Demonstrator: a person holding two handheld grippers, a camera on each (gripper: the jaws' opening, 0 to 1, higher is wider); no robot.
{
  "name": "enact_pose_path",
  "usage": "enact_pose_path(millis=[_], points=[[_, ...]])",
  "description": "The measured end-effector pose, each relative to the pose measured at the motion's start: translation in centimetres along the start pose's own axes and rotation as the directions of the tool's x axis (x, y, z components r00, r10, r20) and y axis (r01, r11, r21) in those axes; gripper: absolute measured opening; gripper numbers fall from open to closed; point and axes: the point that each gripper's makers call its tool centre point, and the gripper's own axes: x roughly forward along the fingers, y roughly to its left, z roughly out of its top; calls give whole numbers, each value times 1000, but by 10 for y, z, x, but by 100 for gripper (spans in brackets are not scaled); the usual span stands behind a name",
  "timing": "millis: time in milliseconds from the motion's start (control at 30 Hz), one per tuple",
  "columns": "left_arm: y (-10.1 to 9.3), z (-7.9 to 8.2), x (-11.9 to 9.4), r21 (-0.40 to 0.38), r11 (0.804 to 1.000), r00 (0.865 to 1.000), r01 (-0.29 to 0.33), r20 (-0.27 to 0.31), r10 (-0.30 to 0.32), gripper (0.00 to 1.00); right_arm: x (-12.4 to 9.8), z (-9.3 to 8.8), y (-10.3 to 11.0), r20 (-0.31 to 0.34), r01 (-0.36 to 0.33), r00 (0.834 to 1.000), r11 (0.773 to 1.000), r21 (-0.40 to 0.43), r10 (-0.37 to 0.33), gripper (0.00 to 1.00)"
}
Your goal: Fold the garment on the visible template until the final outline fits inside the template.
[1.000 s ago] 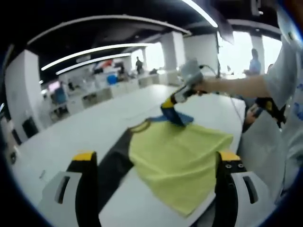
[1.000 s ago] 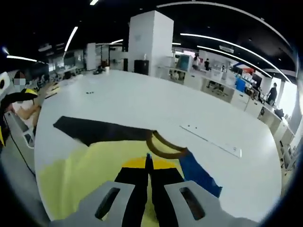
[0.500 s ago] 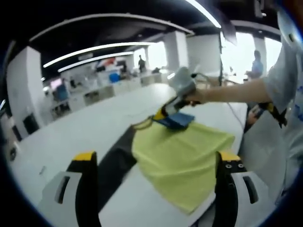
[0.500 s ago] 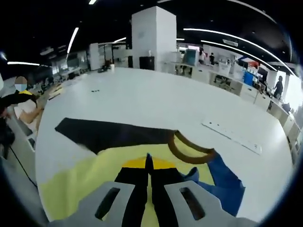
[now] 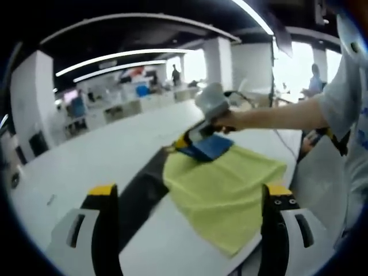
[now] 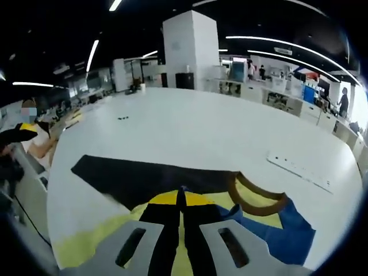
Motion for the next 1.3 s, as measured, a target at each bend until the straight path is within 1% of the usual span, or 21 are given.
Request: enact_pose_path(millis=[200,467,567,733,1133,1300], points=[[1,-4,0,-5,1000,1000,-8,-8,8,100,10,7,8,10,-23,1000,1000,2,23,1],[5,-3,-2,-8,1000,1000,-14,-3,14,100,12,8,13,10,-33,999,999,-4,33,1],[5,-5,-2,-7,1000,1000,-13,-10,13,100,13,9,15,10,-36,999,999,-6,36,1],[5,-7,-1,-15,1000,1000,-7,-13,7,100,15,6,17,1,-42,999,999,-11,42,1],[13,-7,-6,-22,999,1000,-25,-8,25,100,32,8,28,-13,-59,998,998,-27,59,1],[15,-10,-8,-30,999,1000,-28,-8,28,100,35,8,31,-8,-63,998,998,-32,62,1]])
